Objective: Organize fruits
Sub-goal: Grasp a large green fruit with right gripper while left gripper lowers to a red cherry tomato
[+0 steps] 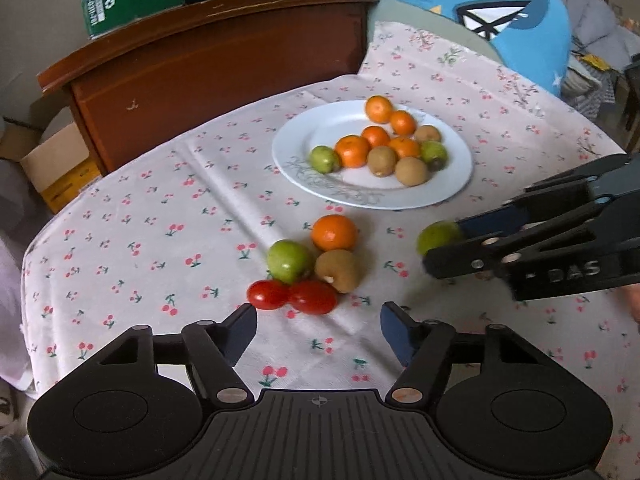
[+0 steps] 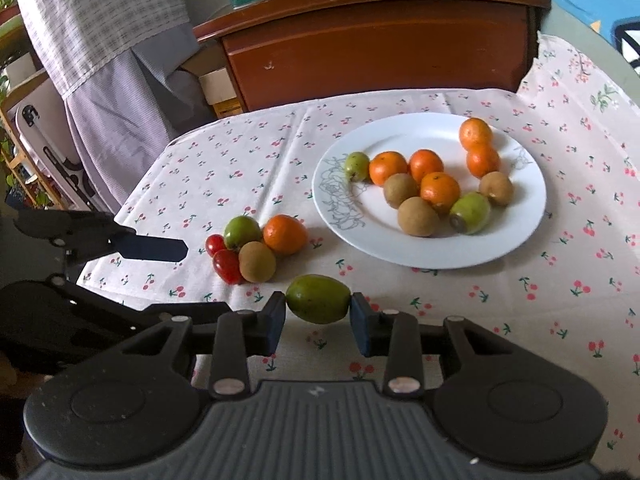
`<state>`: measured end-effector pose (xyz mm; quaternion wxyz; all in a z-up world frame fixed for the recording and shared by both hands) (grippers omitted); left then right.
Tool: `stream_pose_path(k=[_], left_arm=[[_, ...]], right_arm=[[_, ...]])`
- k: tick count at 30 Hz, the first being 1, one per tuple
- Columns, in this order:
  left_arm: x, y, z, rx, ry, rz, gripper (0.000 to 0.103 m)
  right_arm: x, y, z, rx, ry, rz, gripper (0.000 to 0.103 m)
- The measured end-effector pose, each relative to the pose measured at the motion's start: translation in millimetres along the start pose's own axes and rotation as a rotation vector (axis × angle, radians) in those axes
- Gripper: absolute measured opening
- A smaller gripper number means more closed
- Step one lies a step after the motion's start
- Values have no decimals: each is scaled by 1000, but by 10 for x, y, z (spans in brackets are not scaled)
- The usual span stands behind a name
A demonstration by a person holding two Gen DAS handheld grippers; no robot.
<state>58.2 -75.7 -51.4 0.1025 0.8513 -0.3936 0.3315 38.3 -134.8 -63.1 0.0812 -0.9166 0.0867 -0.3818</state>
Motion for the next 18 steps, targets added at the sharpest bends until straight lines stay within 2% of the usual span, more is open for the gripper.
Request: stream_pose_path(k=[2, 6, 11, 18], left_arm=[[4, -13, 23, -7, 0, -12, 56], [36, 7, 36, -15, 17, -2, 51], [44, 26, 94, -19, 11, 2, 40], [32, 21, 171, -23, -8, -12, 40]], right_arm=[[6, 14, -5, 1, 2, 12, 35], [6, 14, 3, -1, 2, 15, 35], [2, 19, 19, -4, -1, 22, 35], [0, 17, 42, 3, -5, 34, 35]])
Point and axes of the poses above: each gripper's, at about its wrist camera, not at the fingertips, and z roughly the way its jaws point, y to its right, x to its top, the point moved 10 cm from there along z, roughly the way its jaws point, and after that the axes turned 2 degrees about x, right-handed, at the moved point
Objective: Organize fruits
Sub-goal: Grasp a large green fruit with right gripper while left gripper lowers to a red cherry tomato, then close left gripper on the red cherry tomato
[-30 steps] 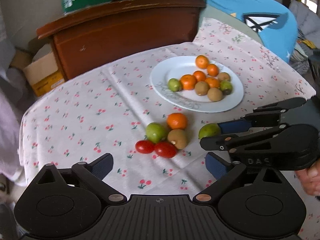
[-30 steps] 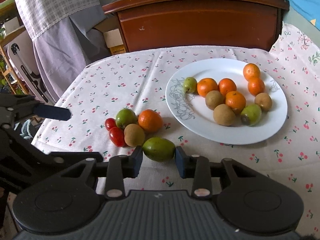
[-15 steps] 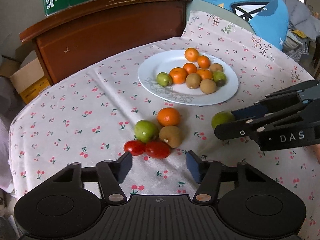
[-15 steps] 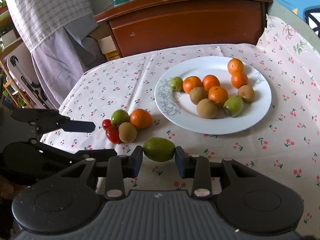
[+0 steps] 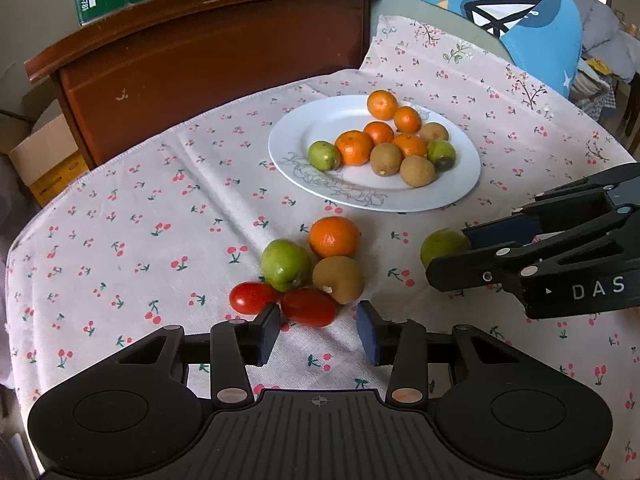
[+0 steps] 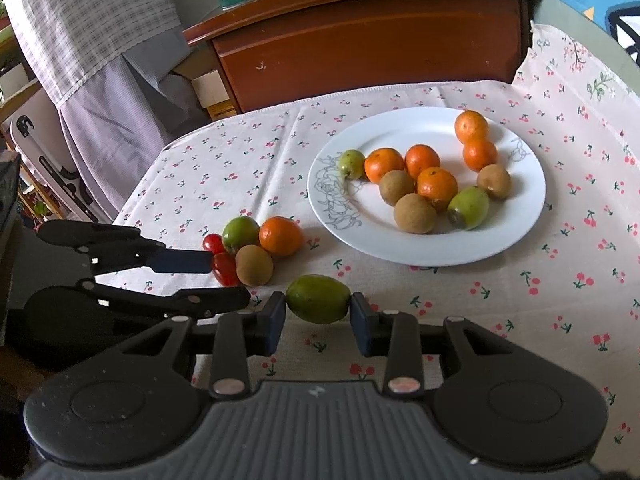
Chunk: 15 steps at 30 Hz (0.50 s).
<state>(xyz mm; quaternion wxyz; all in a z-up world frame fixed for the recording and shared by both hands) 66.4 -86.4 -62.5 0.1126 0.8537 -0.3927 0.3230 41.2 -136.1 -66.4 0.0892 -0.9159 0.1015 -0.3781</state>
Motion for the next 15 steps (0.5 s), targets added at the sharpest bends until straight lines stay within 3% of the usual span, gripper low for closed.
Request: stream_pose_path(k=[4, 8, 10, 15], left_arm=[[14, 21, 17, -1, 6, 8, 39], [23, 48, 12, -16, 11, 15, 24], [21, 66, -6, -14, 12, 28, 21], [31, 51, -86, -5, 15, 24, 21]], right_arm=[[-3, -1, 8, 1, -2, 1, 35], [-11, -12, 13, 7, -5, 3, 35], [-18, -15, 19, 10, -8, 4, 35], [-19, -17, 23, 14, -8, 7, 35]])
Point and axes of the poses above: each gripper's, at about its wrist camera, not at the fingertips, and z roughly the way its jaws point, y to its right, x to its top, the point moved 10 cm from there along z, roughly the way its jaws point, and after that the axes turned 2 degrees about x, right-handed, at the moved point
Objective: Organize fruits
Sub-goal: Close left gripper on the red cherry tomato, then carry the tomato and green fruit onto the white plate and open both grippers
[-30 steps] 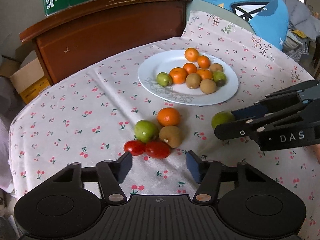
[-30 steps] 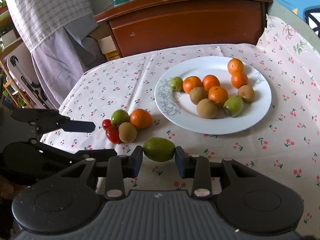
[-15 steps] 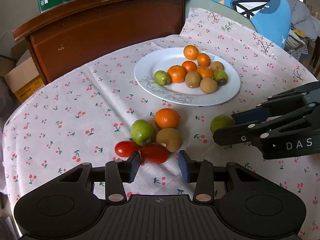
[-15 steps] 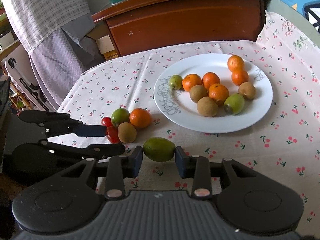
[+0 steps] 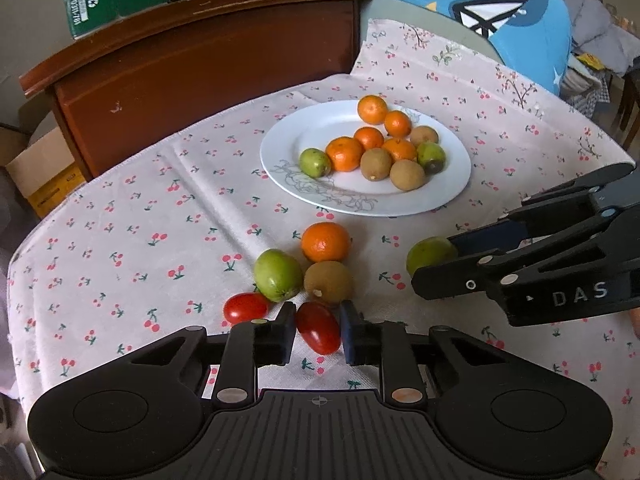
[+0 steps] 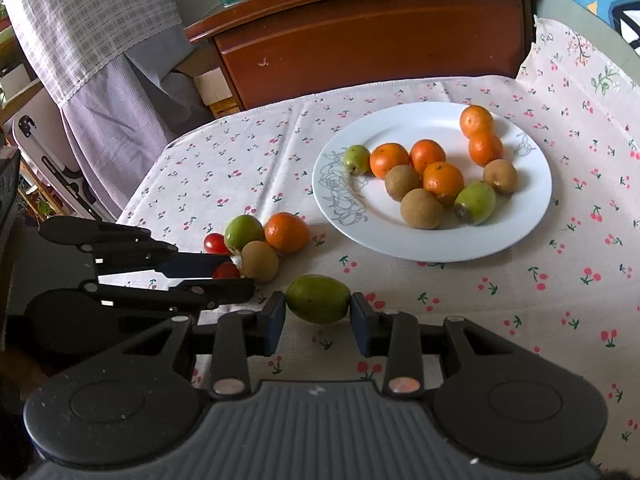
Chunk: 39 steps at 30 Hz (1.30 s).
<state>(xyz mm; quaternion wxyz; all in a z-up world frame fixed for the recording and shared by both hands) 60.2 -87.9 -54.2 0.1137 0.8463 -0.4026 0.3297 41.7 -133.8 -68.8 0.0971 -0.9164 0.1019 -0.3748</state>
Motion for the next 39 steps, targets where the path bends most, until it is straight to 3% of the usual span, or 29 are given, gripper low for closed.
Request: stream_pose_path(k=[18, 30, 39], left_arm=[[28, -97, -176, 21, 14, -41, 21], [468, -200, -384, 29, 115, -123, 21], [854, -90, -470, 2, 197, -131, 21]], right_arm=[[64, -50, -38, 8, 21, -8, 35], [411, -54, -320, 32, 133, 18, 35], [835, 132, -650, 26, 259, 83, 35]])
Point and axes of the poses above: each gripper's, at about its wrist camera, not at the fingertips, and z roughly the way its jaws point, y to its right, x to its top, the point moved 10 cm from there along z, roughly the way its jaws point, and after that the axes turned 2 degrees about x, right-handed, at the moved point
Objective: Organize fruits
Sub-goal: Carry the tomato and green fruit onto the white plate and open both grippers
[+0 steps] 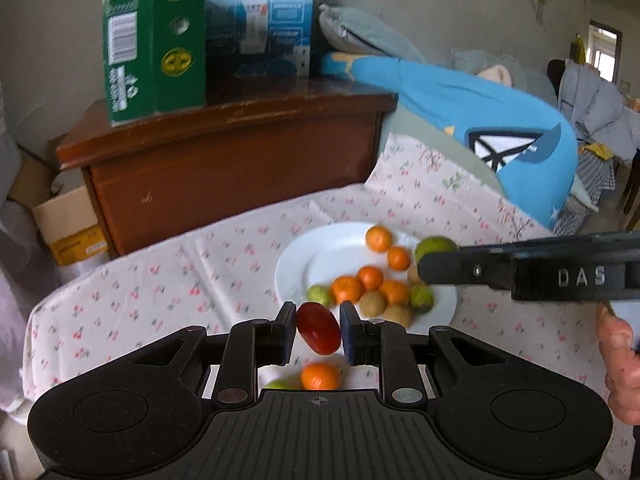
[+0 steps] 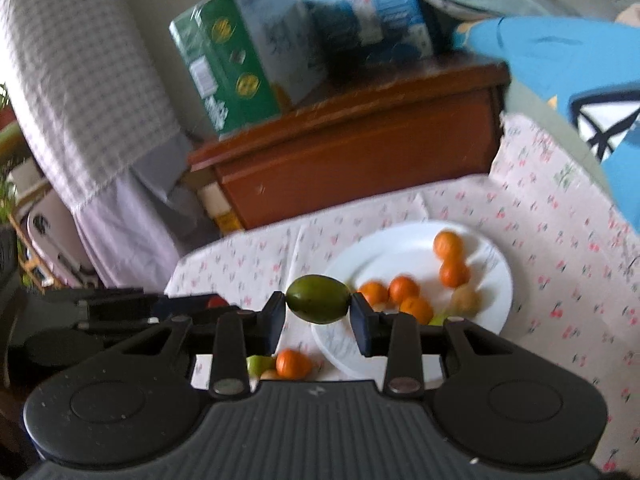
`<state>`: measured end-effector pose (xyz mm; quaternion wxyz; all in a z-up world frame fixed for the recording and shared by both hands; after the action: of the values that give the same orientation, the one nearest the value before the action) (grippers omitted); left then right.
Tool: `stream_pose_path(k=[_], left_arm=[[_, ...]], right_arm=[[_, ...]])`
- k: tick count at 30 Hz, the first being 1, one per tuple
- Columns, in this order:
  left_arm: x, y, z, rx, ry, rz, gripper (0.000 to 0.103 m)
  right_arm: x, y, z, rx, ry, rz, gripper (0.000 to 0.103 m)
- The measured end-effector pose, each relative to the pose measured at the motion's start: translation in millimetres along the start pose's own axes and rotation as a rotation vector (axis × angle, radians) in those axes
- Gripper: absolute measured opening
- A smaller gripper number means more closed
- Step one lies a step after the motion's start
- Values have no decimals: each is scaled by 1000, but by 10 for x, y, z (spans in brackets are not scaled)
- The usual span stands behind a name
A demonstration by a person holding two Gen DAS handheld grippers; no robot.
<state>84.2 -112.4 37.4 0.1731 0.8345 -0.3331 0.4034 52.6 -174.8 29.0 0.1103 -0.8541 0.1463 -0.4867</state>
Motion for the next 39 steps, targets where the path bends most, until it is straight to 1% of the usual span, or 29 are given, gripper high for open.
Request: stream_pose_path(k=[4, 8, 11, 15, 20, 24, 31, 34, 36, 37, 38, 39], left_arm=[[126, 94, 61, -34, 11, -9, 21], [223, 174, 143, -48, 21, -5, 21], [252, 209, 236, -53, 16, -8, 21], [210, 218, 377, -64, -7, -28, 21], [116, 239, 601, -65, -45, -32, 21], [40, 263, 751, -76, -76, -44, 21], [-36, 307, 902, -76, -108, -50, 21], [0, 292, 908, -65, -98, -57, 24], [37, 274, 891, -62, -91, -69, 28], [62, 261, 874, -59, -86, -77, 34], [90, 235, 846, -51, -81, -89, 44], [121, 206, 821, -41, -76, -101, 49]], right_arm=[[203, 91, -40, -10, 37, 13, 35], [315, 184, -19, -32, 51, 13, 35], [369, 264, 37, -49, 51, 18, 35], [424, 415, 125, -67, 49, 46, 35], [367, 647, 300, -90, 13, 129, 35], [288, 784, 428, -114, -18, 171, 35], [182, 967, 631, -141, -60, 239, 35], [162, 993, 692, -159, -67, 236, 38], [174, 1014, 696, -173, -55, 243, 38], [187, 1016, 692, -171, -48, 246, 38], [205, 1014, 688, -170, -44, 246, 38], [228, 1009, 678, -170, -38, 243, 39]])
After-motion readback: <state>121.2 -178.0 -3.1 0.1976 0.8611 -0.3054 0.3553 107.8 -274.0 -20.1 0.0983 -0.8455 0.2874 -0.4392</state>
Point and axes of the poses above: each gripper's, at about its wrist camera, not at the fingertips, and z roughly the way its jaws point, y to its right, x to its top, the point moved 10 cm from there along z, roughly the way its jaws point, and after that the axes turned 2 degrees about x, right-handed, at the moved point
